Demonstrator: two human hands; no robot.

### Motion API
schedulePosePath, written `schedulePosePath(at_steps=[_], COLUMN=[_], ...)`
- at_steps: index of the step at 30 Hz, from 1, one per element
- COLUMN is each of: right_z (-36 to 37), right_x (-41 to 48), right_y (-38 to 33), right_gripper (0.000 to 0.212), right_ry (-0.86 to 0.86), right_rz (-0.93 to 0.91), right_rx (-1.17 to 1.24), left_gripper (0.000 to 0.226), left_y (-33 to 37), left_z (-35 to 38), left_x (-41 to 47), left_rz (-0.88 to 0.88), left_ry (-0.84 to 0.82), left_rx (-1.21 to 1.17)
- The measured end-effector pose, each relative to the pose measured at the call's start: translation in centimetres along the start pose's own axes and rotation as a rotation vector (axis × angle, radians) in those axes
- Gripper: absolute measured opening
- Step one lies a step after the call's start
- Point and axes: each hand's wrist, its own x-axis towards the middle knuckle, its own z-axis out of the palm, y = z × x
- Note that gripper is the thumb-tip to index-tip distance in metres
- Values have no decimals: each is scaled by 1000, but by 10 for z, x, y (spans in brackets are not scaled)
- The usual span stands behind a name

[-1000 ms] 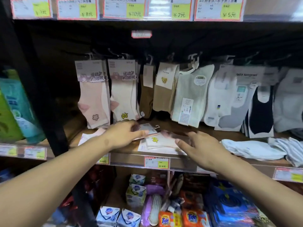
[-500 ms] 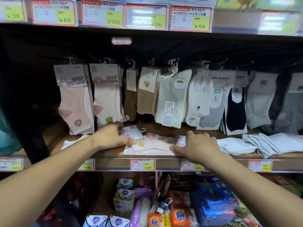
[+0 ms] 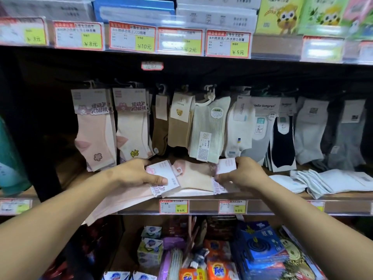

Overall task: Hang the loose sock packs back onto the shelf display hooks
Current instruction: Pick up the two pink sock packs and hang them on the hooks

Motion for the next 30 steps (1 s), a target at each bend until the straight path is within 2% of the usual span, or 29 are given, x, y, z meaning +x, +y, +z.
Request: schedulePosePath(at_steps=[1, 3, 5, 10, 13, 16, 19, 21, 27, 30], right_z=[-3, -11, -20, -37, -34, -22, -3, 12, 40, 33], right_x=[0, 3, 1, -3, -5, -15, -29, -35, -42, -45], right_y=[2, 7, 9, 24, 38, 45, 46, 47, 56, 68], right_gripper=[40, 33, 37, 41, 52, 58, 35, 32, 28, 27], right_ry=[-34, -96, -155, -284, -268, -244, -239, -197, -56, 19], right_rz=[-2, -30, -32, 21, 57, 90, 71, 84, 105, 146], right_rx=[57, 118, 193, 506, 754, 1051, 1307, 1404, 1404, 1494], left_gripper=[43, 39, 37, 13, 11, 20, 13, 11, 21, 59], left_y=[0, 0, 4, 4, 4, 1, 0, -1, -2, -8], left_z=[2, 3, 2, -2, -1, 4, 9, 11, 15, 16], left_x=[0, 0, -3, -8, -11, -13, -14, -14, -20, -21], left_rz=[4, 10, 18, 87, 101, 99, 97, 94, 89, 121], left_ry=[5, 14, 16, 18, 3, 2, -1, -16, -15, 24], left_rx=[-50, -165, -231, -332, -384, -449, -536, -568, -642, -680])
